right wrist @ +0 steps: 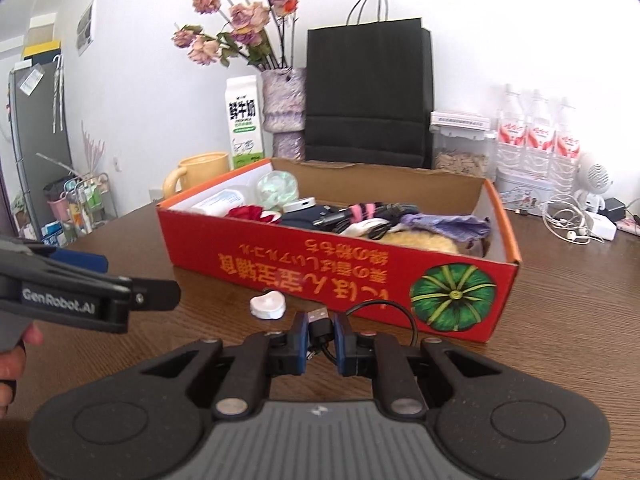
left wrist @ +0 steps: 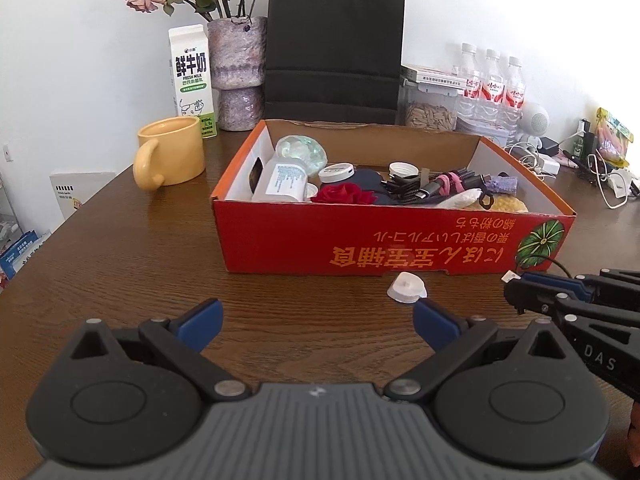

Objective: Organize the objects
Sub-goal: 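Grasp the black USB cable with the right tool while the left tool grasps the white piece, then carry the USB cable and white piece into the box and open both tools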

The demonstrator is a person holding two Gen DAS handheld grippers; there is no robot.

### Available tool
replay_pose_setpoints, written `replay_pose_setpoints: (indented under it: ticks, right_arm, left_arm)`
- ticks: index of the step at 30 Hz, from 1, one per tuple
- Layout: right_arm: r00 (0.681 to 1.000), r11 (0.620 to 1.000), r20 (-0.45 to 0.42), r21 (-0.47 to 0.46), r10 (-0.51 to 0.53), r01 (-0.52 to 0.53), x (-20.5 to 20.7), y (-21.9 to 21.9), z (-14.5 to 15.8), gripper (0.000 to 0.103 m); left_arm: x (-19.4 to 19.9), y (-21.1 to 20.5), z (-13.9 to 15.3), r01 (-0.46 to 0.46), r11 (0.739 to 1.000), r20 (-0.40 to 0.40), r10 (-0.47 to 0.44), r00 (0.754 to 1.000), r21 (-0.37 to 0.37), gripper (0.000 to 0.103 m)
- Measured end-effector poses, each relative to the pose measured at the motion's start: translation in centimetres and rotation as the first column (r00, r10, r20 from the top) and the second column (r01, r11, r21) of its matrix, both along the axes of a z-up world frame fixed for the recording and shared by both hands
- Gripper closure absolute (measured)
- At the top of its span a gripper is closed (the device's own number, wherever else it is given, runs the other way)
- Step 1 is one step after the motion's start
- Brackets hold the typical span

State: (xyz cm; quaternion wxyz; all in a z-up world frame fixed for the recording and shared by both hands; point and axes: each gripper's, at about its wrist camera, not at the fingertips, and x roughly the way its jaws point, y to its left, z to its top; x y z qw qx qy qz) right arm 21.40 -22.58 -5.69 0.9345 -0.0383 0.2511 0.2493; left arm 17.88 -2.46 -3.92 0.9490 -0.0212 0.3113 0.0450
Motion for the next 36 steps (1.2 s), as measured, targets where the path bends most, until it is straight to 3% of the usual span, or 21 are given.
replay_pose_setpoints:
  ticks: [10,12,14,15,25,36]
  right_arm:
    - [0.997,0.996,0.032,0.052,-0.071,0.069,0.0,-2.3,0.5,0.090]
    - [0.997,0.996,0.033,0.054,-0.071,0.069,0.0,-2.3,0.5,0.090]
    - [0.997,0.996,0.033,0.055,-0.071,0.069,0.0,-2.3,0.5,0.090]
    - [0.997,0.996,0.033,0.056,-0.070,0.069,0.0,-2.3,0.5,0.090]
    - [0.996,0.996,0.056,0.057,-0.070,0.067,-0.3,-2.0,0.9,0.090]
    - [0.988,0.997,0.143,0.060,-0.052,0.044,0.7,0.2,5.0,0.090]
  left_arm:
    - [4.9,-4.0,-2.0,0.044,0.998,-0.057,-0.042,0.997,0.036,0.001]
    - [5.5,-4.7,-2.4,0.058,0.998,-0.070,-0.056,0.996,0.032,0.018]
    - [5.8,-5.1,-2.7,0.075,0.997,-0.077,-0.074,0.994,0.015,0.069]
    - [5.7,-5.3,-2.6,0.088,0.996,-0.073,-0.087,0.994,0.011,0.076]
    - [3.6,-5.1,-0.1,0.130,0.991,-0.015,-0.129,0.991,0.019,0.077]
    - [3.7,-2.2,4.3,0.105,0.994,0.092,-0.106,0.990,0.017,0.077]
